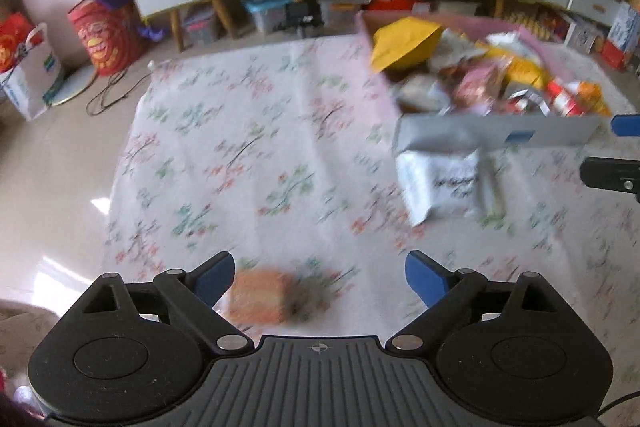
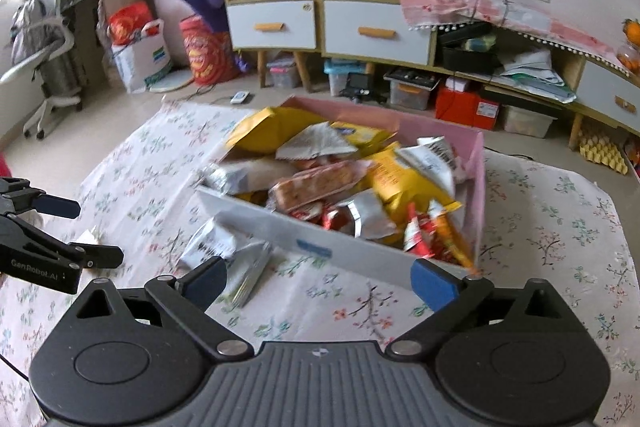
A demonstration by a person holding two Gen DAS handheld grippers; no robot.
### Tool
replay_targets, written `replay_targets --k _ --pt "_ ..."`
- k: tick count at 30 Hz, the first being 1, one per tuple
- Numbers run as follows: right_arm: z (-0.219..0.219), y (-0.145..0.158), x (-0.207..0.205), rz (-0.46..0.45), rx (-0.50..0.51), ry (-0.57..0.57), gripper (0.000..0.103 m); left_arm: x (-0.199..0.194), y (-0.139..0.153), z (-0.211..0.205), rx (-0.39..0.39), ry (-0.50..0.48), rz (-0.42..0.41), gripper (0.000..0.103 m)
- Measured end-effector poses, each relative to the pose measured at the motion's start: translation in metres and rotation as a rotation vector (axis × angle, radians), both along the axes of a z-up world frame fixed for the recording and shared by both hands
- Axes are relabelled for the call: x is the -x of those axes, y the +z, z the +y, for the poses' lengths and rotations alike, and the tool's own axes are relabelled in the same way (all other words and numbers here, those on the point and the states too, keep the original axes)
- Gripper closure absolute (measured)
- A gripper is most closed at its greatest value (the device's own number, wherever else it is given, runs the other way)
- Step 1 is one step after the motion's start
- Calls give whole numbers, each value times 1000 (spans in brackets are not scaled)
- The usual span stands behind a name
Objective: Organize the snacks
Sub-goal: 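Move the left gripper to the wafer cake while the right moves to the white packet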
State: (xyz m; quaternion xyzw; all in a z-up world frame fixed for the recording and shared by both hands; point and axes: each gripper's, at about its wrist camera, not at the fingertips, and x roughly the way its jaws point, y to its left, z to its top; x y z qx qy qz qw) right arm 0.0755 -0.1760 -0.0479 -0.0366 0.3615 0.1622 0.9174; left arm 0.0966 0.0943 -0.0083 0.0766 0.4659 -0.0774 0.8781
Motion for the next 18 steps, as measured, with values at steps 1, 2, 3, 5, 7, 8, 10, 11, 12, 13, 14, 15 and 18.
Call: replay_targets --k 1,2,3,5,7,8,10,11,12,13,14,15,18 --pt "4 -2 2 5 9 12 24 2 -1 4 -7 -1 -9 9" --pt "8 -3 3 11 16 23 24 5 -2 8 -14 -5 -16 9" --pt "13 -6 4 19 26 36 24 8 -4 12 -20 -8 -19 9" --pt "23 -10 6 30 49 59 24 10 -10 19 -37 -13 -24 9" --pt "33 -15 7 40 69 77 24 13 -15 24 -57 -24 -26 9" --pt "39 -17 7 45 80 87 24 14 -19 27 -68 -33 -26 9" --pt "49 -22 8 54 97 107 24 15 -25 31 -96 -48 -25 9" --pt "53 -25 8 59 101 114 24 16 -27 33 -102 -52 -23 9" --pt "57 -27 9 65 103 119 24 16 -30 35 -98 -57 -18 9" --pt "61 -30 9 73 102 122 24 16 -31 38 -90 -62 -14 9" --pt "64 -33 8 81 102 124 24 17 -33 40 -80 -69 -14 9" --pt "66 -36 8 87 102 122 24 17 -34 42 -70 -78 -14 9" --pt "78 -47 4 114 98 97 24 18 -38 44 -48 -107 -24 9"
